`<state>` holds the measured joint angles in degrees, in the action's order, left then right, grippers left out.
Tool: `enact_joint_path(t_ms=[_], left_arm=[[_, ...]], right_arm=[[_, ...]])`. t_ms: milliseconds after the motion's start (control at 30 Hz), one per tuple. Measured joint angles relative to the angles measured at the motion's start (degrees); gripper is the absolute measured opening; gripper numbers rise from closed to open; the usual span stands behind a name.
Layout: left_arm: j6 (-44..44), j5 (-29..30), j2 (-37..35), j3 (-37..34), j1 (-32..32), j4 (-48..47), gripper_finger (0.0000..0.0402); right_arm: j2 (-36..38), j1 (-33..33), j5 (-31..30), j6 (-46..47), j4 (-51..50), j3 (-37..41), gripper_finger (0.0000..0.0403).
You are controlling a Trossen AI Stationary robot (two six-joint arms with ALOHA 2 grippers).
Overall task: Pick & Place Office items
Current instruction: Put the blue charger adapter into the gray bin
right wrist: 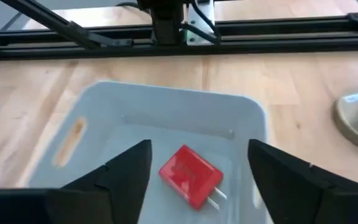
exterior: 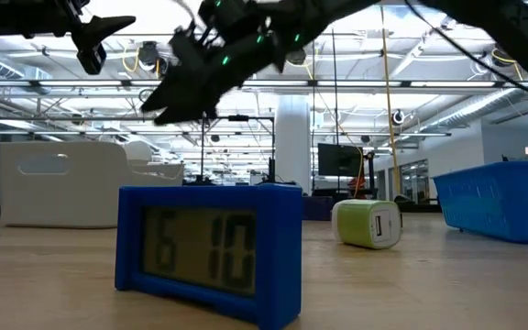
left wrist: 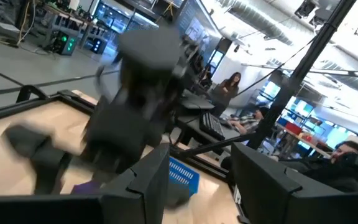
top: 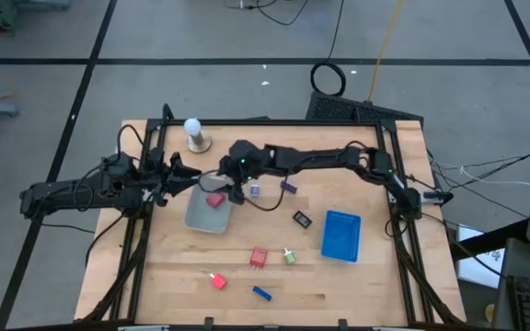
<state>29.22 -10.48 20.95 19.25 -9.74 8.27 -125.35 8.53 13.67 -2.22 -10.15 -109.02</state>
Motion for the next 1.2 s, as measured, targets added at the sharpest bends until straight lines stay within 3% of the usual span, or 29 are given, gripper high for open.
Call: enact_joint_path(t_ms=[367,567,833,1000,1200], left_arm=[[0.49,0.24,4.10,0.02,0.00,0.20,0.0175],[-2.08,-0.16,7.64,2.05,-3.67,-2.72,0.0175],[-17.98,-2.83,18.10,25.42,-10.51,-29.30,0.0175],[-25.86,-2.94,28.99,38.57,-13.52,-46.45,0.0175],[-38.47,-1.46,44.02,52.31,-17.40,-61.61,0.0175]], right_arm=[[12.88,-0.19,-0.62,4.61,-28.06,-0.04,0.0315],[19.42,-2.04,-7.73,10.20,-36.90,3.54,0.0312],[30.24,-4.57,-10.88,19.28,-30.78,20.54,0.0311],[36.77,-4.03,-10.71,24.65,-22.46,30.12,0.0311],[41.64,-4.03,-11.09,31.57,-15.44,36.16,0.0311]])
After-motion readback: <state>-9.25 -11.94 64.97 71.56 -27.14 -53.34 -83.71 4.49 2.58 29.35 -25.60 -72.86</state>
